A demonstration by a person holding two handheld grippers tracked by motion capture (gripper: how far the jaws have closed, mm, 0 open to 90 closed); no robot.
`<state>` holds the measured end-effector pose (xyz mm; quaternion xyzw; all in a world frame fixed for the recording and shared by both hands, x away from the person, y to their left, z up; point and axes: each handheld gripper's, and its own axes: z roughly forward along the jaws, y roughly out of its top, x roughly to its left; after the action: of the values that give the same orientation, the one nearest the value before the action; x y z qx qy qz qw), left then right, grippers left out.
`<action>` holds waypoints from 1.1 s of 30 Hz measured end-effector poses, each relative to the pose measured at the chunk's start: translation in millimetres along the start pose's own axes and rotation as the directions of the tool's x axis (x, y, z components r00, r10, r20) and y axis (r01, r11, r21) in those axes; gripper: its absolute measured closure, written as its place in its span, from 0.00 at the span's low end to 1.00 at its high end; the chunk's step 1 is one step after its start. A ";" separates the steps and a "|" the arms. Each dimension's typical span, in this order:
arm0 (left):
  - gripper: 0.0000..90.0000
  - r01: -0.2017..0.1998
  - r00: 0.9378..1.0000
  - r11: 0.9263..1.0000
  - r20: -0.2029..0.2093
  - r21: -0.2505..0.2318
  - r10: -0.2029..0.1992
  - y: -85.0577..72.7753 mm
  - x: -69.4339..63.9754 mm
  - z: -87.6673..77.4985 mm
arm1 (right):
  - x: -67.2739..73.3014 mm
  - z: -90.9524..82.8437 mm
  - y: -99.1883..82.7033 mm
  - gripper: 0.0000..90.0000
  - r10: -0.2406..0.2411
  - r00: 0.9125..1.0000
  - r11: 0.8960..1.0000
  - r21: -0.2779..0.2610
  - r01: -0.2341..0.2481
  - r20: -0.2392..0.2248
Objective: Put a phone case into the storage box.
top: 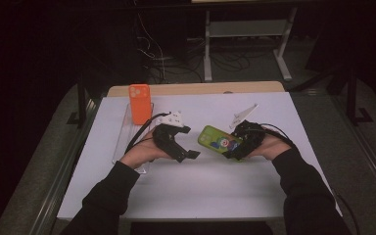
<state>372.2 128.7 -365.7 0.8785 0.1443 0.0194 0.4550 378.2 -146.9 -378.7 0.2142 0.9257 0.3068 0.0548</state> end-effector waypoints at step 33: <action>0.00 -0.165 0.975 0.978 0.168 0.129 0.143 -5.9 -26.1 22.6 | 58.7 17.3 25.2 0.17 -0.276 0.938 0.956 0.040 0.291 -0.211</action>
<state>349.5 106.9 -381.2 0.9160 0.0402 -0.0253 0.3984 338.5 -94.1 -375.9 0.0480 0.9579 0.2829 -0.0039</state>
